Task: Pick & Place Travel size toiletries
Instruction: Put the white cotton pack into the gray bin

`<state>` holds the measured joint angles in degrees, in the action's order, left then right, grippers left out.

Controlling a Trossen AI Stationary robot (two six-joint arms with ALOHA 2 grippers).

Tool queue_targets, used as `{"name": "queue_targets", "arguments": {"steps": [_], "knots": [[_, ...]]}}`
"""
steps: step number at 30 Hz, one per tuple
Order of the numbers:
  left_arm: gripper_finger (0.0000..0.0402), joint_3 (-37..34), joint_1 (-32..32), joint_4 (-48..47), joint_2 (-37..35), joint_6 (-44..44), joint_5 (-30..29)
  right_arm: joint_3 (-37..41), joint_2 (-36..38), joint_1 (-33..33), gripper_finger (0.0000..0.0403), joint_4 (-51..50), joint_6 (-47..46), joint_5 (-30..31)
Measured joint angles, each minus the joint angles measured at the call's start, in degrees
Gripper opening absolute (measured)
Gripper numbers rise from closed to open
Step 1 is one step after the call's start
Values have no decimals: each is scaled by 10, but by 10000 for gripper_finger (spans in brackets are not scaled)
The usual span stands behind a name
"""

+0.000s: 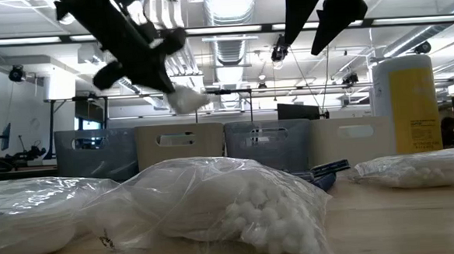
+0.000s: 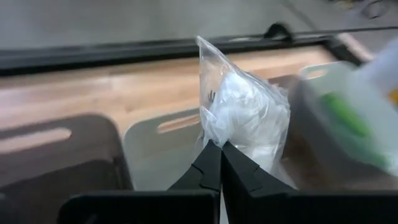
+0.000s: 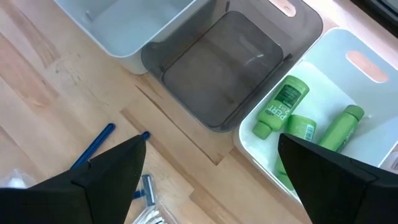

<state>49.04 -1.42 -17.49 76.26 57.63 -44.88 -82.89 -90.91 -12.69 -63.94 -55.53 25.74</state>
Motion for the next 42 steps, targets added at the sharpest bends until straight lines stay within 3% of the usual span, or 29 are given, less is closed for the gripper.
{"name": "queue_targets", "arguments": {"steps": [12, 25, 28, 30, 34, 37, 39, 42], "knots": [[62, 10, 18, 4, 110, 105, 80, 0, 0, 0, 364, -3, -10, 0], [193, 32, 18, -27, 64, 36, 105, 1, 0, 0, 364, -6, -8, 0], [212, 32, 17, -42, 40, 11, 163, 1, 0, 0, 364, -6, -8, 0], [216, 32, 5, -41, 21, -58, 229, 1, 0, -1, 364, -6, -8, -1], [218, 32, -41, -60, -12, -210, 414, 1, 0, -4, 364, -6, -8, -1], [218, 30, -83, -103, -29, -240, 533, 1, 0, -6, 364, -5, -3, -2], [218, 22, -112, -110, -35, -222, 568, 1, 0, -9, 364, -5, 0, -3], [218, 10, -152, -105, -33, -169, 566, 1, 0, -13, 364, -4, 0, -3]]}}
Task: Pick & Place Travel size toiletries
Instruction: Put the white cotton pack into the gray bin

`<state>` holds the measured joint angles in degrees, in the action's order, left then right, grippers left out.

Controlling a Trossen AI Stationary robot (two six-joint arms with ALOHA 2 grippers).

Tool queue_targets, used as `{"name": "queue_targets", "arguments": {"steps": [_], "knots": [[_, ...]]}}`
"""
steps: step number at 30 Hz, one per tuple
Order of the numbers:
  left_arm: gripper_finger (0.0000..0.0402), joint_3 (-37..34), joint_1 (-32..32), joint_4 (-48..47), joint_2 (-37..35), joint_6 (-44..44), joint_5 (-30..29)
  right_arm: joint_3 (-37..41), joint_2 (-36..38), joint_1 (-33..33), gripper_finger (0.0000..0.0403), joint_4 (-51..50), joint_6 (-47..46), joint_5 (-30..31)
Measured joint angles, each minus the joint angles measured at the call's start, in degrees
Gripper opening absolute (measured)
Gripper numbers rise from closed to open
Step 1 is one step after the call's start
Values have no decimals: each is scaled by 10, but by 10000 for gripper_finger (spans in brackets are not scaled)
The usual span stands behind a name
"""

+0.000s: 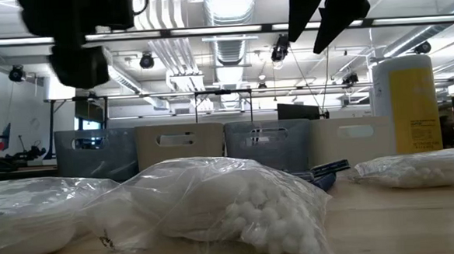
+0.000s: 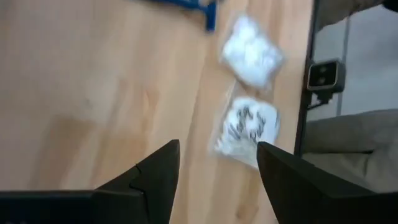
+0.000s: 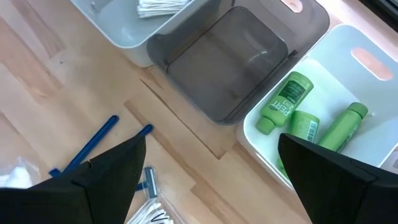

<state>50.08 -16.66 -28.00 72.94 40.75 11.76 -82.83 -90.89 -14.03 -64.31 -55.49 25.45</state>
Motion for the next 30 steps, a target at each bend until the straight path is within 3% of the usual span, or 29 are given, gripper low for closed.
{"name": "queue_targets", "arguments": {"steps": [3, 6, 9, 14, 19, 30], "knots": [[218, -12, -29, 0, 17, 80, -5, 0, 0, -7, 364, 1, 0, 0], [218, -32, -46, 19, 41, 219, 29, 0, 0, -15, 364, 2, 0, 0], [218, -59, -69, 80, 67, 328, 47, 0, 0, -19, 364, 2, 0, 0], [218, -111, -98, 248, 112, 435, 26, 0, 0, -22, 364, 3, -3, 0], [218, -148, -112, 374, 144, 499, 0, 0, 0, -25, 364, 3, -3, 0], [218, -139, -116, 379, 187, 530, -6, 0, 0, -25, 364, 2, 2, 0]]}}
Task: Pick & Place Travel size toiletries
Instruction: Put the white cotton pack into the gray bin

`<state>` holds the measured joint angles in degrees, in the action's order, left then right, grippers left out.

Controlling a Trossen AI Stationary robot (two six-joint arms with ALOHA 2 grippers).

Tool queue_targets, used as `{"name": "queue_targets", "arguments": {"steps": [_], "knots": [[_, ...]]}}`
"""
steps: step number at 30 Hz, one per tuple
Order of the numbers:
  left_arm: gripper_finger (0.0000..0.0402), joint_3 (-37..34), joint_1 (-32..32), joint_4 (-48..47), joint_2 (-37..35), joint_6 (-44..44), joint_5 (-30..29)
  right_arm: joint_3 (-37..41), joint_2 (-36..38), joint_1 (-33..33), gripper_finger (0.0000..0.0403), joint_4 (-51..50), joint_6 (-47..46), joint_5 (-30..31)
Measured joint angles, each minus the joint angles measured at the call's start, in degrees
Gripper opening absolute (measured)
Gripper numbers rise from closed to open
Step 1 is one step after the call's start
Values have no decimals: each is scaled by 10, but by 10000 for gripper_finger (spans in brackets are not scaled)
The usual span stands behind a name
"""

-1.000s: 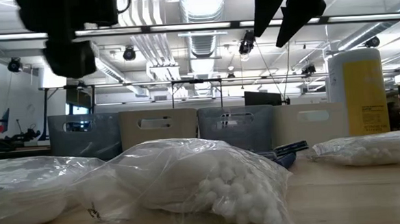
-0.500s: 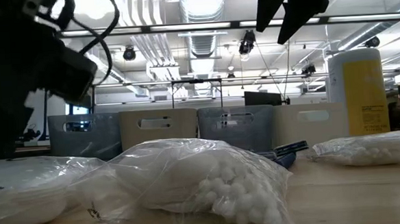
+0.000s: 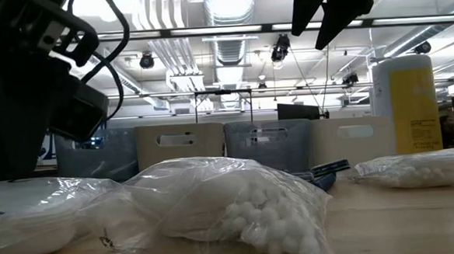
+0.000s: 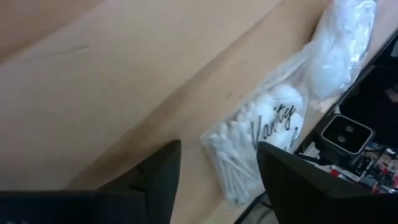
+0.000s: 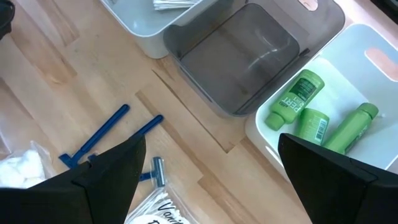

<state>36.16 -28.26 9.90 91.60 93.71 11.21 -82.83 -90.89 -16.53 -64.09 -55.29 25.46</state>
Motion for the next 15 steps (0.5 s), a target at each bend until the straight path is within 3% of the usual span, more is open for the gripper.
{"name": "queue_targets", "arguments": {"steps": [9, 15], "knots": [[203, 53, -1, 3, 52, -36, 0, 0, 0, 0, 364, 0, 0, 2], [126, 57, -2, -2, 57, -54, 2, 0, 0, 0, 364, 0, 0, 2]]}}
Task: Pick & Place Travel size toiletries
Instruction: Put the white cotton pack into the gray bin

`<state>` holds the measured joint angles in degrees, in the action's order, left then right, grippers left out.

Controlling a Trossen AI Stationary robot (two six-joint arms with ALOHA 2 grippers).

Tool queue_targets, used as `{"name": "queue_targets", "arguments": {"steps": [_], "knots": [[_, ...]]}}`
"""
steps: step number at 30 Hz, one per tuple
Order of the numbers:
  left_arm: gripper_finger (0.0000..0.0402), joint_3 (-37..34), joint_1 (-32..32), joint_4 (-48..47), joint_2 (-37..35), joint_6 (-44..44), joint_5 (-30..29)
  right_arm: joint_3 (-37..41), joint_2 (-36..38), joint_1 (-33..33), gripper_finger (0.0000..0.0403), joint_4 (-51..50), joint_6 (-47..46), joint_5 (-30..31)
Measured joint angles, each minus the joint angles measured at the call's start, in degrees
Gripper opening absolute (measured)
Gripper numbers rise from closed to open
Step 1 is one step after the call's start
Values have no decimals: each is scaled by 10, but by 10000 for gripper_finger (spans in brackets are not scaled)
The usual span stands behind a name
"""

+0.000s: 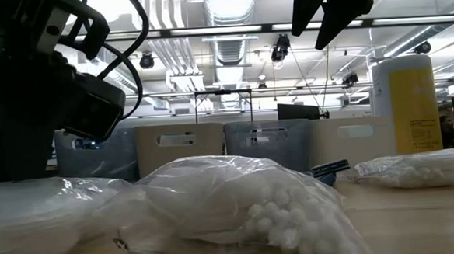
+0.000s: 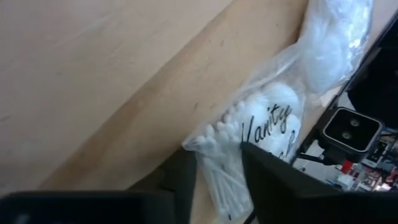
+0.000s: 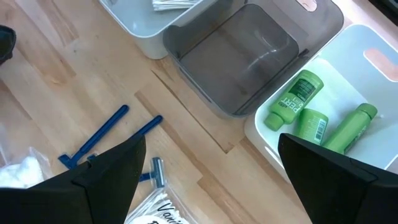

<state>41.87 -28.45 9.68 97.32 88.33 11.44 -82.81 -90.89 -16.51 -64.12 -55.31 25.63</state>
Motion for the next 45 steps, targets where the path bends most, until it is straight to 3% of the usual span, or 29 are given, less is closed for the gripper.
{"name": "queue_targets", "arguments": {"steps": [6, 12, 16, 20, 26, 29, 34, 39, 45], "knots": [[19, 0, 0, 0, 0, -20, -9, 0, 0, 0, 364, 0, 0, 0], [9, 0, 0, -29, -36, -29, -44, 0, 0, 0, 364, -1, 0, 0], [5, 0, -1, -94, -104, -32, -81, 2, 0, -1, 364, -2, 0, 0], [6, 1, -2, -158, -202, -36, -181, 6, 0, -1, 364, -2, 0, 0], [5, 1, 24, -227, -321, -69, -445, 9, 0, -1, 364, -2, 0, 0], [5, 2, 66, -276, -348, -87, -508, 10, 0, -1, 364, -1, 0, 0], [5, 4, 155, -293, -346, -142, -514, 10, 0, 0, 364, 0, -1, 0], [5, 27, 224, -287, -315, -240, -492, 10, 0, 0, 364, 0, -15, 0], [9, 31, 286, -284, -264, -293, -444, 10, 0, 0, 364, 0, -24, -1]]}}
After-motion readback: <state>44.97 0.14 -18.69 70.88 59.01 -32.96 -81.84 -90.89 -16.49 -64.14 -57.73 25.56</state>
